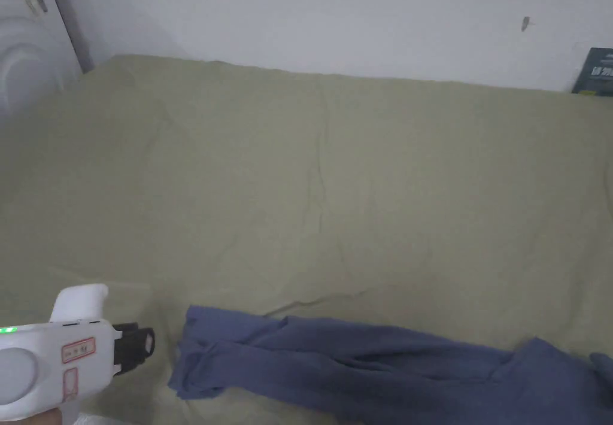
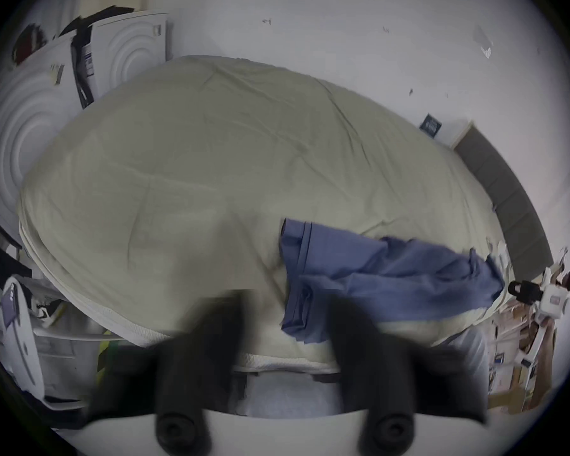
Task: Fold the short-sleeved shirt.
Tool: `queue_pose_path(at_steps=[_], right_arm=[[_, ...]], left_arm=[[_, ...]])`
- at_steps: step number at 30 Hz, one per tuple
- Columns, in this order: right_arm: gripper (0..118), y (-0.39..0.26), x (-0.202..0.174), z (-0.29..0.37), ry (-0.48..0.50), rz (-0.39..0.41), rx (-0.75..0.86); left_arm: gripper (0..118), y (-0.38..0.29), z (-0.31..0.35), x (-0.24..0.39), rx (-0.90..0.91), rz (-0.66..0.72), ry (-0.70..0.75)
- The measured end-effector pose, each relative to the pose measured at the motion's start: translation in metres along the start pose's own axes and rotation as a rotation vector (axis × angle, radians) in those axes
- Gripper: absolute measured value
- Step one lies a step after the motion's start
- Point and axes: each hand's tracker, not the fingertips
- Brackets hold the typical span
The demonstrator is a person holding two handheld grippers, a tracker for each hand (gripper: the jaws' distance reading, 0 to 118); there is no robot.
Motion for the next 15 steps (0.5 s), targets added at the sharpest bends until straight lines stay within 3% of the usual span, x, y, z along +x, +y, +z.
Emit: queue_pose_path(at_steps=[3,8,12,13,15], right_arm=[[1,0.005,-0.028,0.01,0.004,0.06,0.043],[1,0.007,-0.058,0.02,0.066,0.065,0.054],[1,0.006,-0.077,0.022,0.078,0.122,0.056],[1,0.005,-0.081,0.021,0.08,0.129,0.057],[1,0.004,-0.086,0.021,0.083,0.13,0.057]], left_arm=[[3,0.009,-0.01,-0.009,-0.023,0.07,-0.118],[3,0.011,-0.028,-0.027,-0.118,0.137,-0.261],[8,0.015,-0.044,-0.036,-0.136,0.149,-0.264],[27,0.016,-0.049,-0.039,-0.154,0.168,-0.339],[118,0.017,-0.062,-0.045,-0.215,0.227,-0.43]])
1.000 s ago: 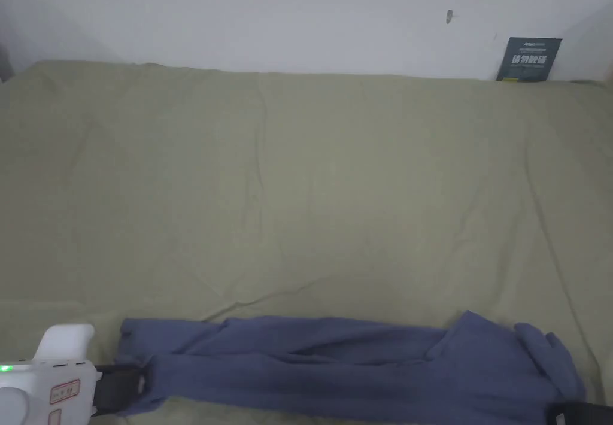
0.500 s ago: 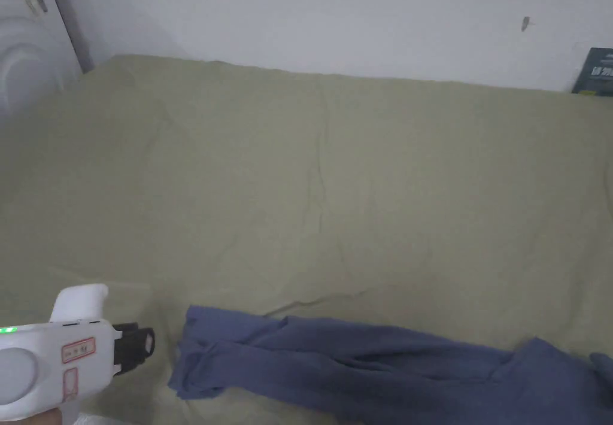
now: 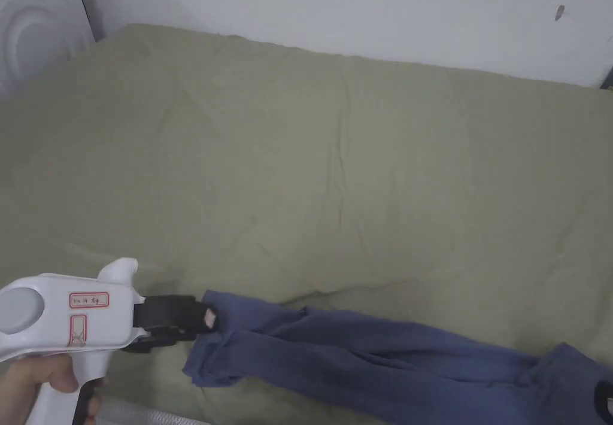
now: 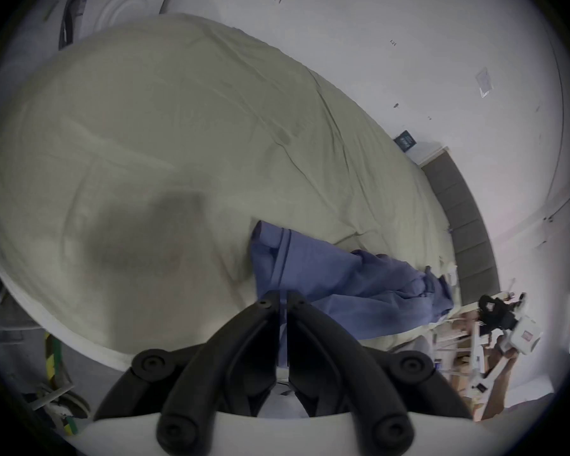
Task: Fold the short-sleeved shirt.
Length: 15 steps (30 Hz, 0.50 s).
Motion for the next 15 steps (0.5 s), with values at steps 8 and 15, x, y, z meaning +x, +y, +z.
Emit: queue_pose_path(at_steps=[8,15], right_arm=[[1,-0.009,-0.016,-0.009,0.04,-0.031,-0.041],[1,-0.013,-0.015,-0.014,0.037,-0.051,-0.067]], left_arm=[[116,0.014,-0.032,-0.011,-0.138,-0.022,-0.084],[114,0.021,-0.065,-0.038,-0.128,0.093,-0.35]])
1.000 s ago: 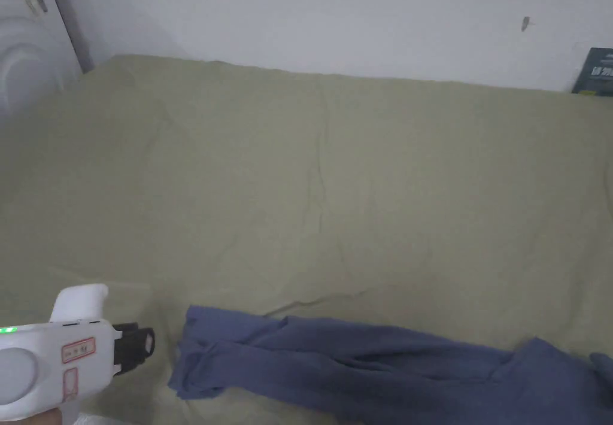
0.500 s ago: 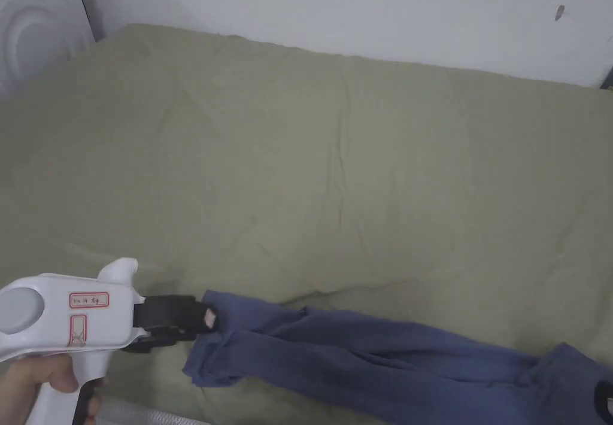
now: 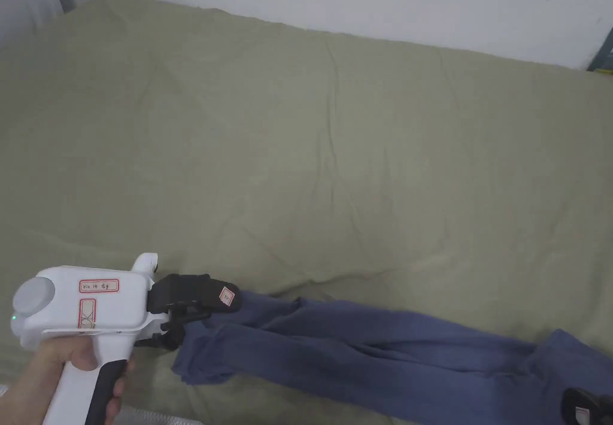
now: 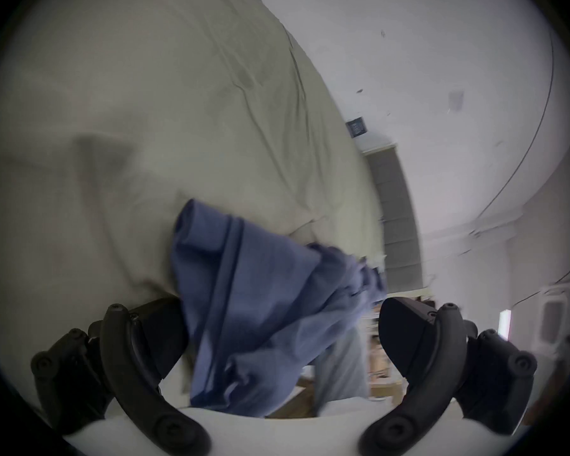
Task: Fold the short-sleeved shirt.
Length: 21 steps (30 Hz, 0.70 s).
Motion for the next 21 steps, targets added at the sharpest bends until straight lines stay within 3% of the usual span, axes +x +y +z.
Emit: queue_pose_path(at_steps=[2,3,4,5,6,7,10,16,21], right_arm=[[1,-0.001,0.001,-0.001,0.004,-0.009,-0.007],[1,-0.001,0.002,-0.002,0.005,-0.015,-0.008],[1,-0.002,0.003,-0.003,0.009,-0.02,-0.014],[1,-0.002,0.004,-0.003,0.012,-0.019,-0.016],[1,-0.002,0.004,-0.003,0.01,-0.016,-0.014],[1,-0.001,0.002,-0.001,0.006,-0.011,-0.011],[1,0.0,0.004,0.002,0.017,-0.015,-0.002],[1,0.003,0.003,0.008,0.04,-0.022,0.022],[1,0.003,0.003,0.011,0.059,-0.017,0.04]], left_arm=[[101,-0.001,-0.006,0.0,0.001,-0.001,-0.018],[57,-0.002,-0.009,0.001,0.002,0.002,-0.005],[10,-0.005,-0.016,0.001,-0.021,-0.03,0.15],[6,-0.013,-0.027,0.001,-0.023,-0.069,0.224],[6,-0.011,-0.028,-0.005,-0.038,-0.075,0.185],[6,-0.009,-0.024,-0.005,0.012,0.006,0.076],[5,-0.01,-0.013,0.004,0.049,-0.033,0.154],[5,-0.005,0.022,0.019,0.073,-0.011,0.142],[5,0.002,0.063,0.035,0.131,-0.058,0.228]])
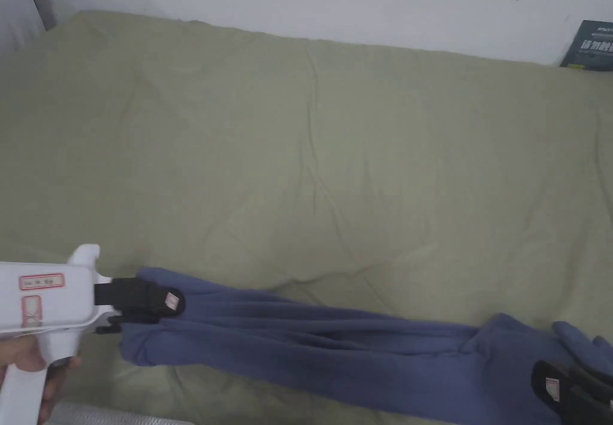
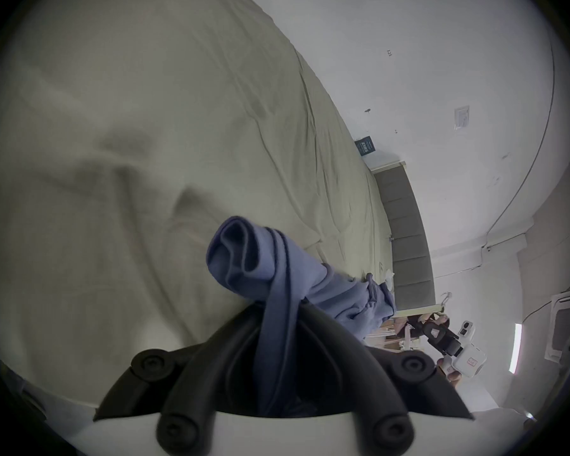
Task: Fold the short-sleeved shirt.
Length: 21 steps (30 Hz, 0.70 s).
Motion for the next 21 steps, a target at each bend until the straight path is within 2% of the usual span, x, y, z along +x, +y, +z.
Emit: queue_pose_path(at_steps=[1,9,13,19,21], right_arm=[[1,0.0,0.001,0.001,0.005,-0.001,0.003],[1,-0.002,0.005,0.006,0.011,0.0,0.037],[1,-0.005,0.006,0.008,-0.044,0.022,0.058],[1,-0.012,0.013,0.015,-0.163,0.059,0.087],[1,-0.015,0.017,0.017,-0.167,0.057,0.086]], left_arm=[[5,0.001,0.011,0.002,0.051,0.027,0.025],[5,0.016,0.073,0.022,0.111,-0.007,0.162],[5,0.007,0.063,0.052,0.087,-0.052,0.244],[5,-0.014,0.029,0.117,0.027,-0.168,0.224],[5,-0.018,0.015,0.136,0.004,-0.236,0.239]])
